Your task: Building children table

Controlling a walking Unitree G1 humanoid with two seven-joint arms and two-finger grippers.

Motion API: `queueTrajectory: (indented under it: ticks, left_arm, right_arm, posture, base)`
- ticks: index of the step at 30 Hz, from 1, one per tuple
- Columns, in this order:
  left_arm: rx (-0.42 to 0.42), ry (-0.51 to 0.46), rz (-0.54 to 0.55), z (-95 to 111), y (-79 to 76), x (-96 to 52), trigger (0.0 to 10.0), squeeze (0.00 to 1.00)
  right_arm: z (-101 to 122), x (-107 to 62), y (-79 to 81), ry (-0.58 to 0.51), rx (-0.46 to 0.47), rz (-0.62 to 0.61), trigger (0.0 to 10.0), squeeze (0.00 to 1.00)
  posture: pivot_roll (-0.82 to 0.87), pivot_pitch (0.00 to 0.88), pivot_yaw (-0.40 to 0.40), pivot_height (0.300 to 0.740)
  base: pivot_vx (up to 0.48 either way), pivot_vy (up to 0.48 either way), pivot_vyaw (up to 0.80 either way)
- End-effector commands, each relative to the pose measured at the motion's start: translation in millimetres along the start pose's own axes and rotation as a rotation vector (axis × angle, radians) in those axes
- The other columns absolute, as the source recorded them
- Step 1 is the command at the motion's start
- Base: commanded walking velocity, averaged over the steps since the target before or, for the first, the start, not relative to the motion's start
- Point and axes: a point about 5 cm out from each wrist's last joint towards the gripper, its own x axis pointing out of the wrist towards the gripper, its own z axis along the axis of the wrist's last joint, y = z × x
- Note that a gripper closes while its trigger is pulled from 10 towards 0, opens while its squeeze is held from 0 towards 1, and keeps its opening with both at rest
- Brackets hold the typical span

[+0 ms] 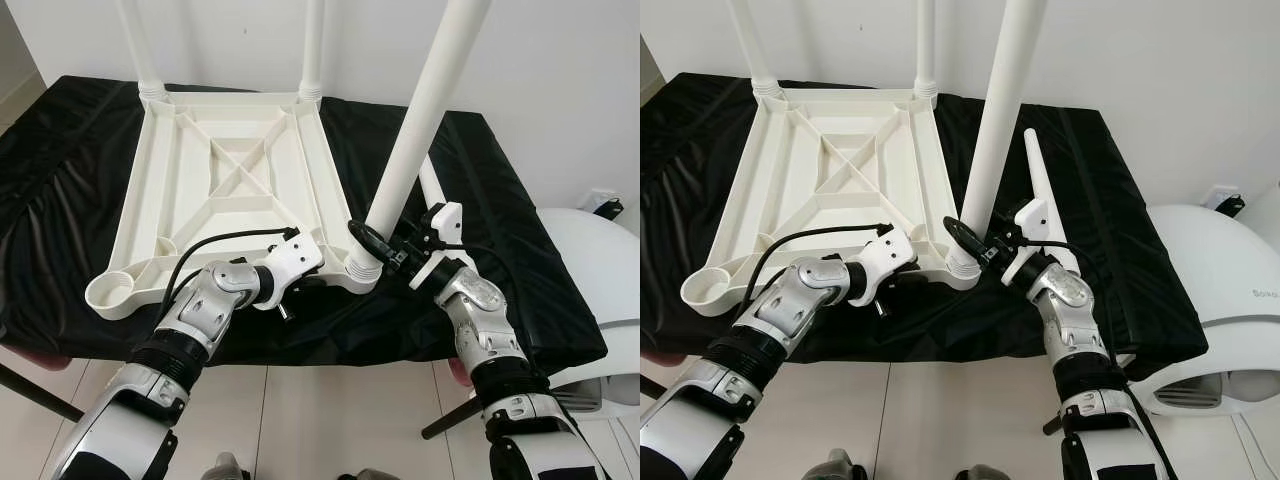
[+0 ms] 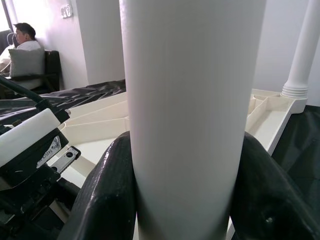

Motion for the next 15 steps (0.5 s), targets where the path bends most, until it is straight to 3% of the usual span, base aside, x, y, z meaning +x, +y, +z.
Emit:
queueTrajectory:
  ticks: [1,15]
  left_arm:
    - [0.036,-0.021,-0.044,8.1,-6.2,3.1,10.0,0.00]
    - [0.036,-0.020,-0.039,8.1,-5.0,2.3,10.0,0.00]
  right_arm:
    - [-33.9,-15.8,7.8,0.154,0.087,-0.023,10.0,0.00]
    - [-30.6,-12.7,13.3,0.121,0.081,-0.046,10.0,0.00]
  posture:
    - [0.01,0.044,-0.039,0.740]
    - [0.02,0.041,-0.042,0.740]
  base:
    - [0.000,0.000,0.00]
    - [0.000,0.000,0.00]
